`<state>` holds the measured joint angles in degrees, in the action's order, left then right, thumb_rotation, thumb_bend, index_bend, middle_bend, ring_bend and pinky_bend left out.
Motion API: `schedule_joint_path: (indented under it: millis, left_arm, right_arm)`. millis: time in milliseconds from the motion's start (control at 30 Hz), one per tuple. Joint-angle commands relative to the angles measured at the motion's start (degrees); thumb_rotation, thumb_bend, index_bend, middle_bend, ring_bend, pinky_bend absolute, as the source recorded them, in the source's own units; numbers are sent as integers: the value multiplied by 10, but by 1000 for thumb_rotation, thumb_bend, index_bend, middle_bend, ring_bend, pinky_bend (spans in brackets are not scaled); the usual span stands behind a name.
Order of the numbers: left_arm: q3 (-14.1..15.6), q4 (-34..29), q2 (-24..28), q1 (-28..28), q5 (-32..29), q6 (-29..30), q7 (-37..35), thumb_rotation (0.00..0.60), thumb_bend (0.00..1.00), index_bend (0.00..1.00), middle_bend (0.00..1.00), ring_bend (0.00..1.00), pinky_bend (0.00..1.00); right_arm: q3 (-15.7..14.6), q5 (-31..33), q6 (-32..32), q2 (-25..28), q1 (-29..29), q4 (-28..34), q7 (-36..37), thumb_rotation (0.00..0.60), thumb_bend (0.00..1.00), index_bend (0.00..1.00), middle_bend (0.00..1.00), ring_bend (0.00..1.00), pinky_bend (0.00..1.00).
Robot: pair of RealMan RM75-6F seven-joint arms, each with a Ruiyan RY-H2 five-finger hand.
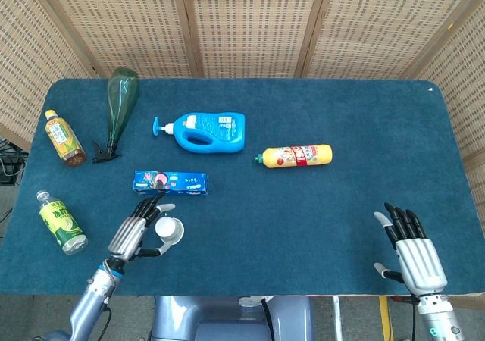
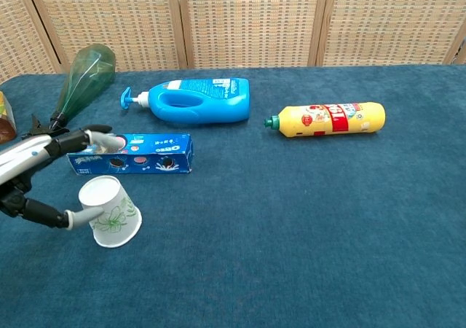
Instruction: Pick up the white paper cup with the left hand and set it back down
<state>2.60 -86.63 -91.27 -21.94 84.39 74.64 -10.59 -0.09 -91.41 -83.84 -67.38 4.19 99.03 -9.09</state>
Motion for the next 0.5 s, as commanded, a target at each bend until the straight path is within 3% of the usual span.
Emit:
schedule_joint_path:
  millis: [33, 167, 300, 500]
  left_arm:
    - [-2, -15, 19, 9, 29, 30, 4, 600, 291, 132, 0, 0, 0]
    - [0, -36, 45, 17, 55, 57, 46, 600, 292, 123, 0, 0, 0]
    - [5, -51, 78, 50, 87, 121, 202, 600, 294, 78, 0, 0, 0]
    - [17, -96, 113, 100, 62, 151, 369, 600, 294, 0, 0, 0, 0]
  right_arm:
    - [0, -1, 0, -1, 0, -2, -2, 600, 63, 0, 0, 0, 15]
    - [0, -2, -2, -3, 0, -4, -5, 600, 63, 0, 0, 0, 15]
    - [3, -6, -9, -9, 0, -14, -19, 600, 63, 0, 0, 0, 5]
    - [4, -16, -20, -14, -2, -20, -32, 600, 63, 0, 0, 0, 0]
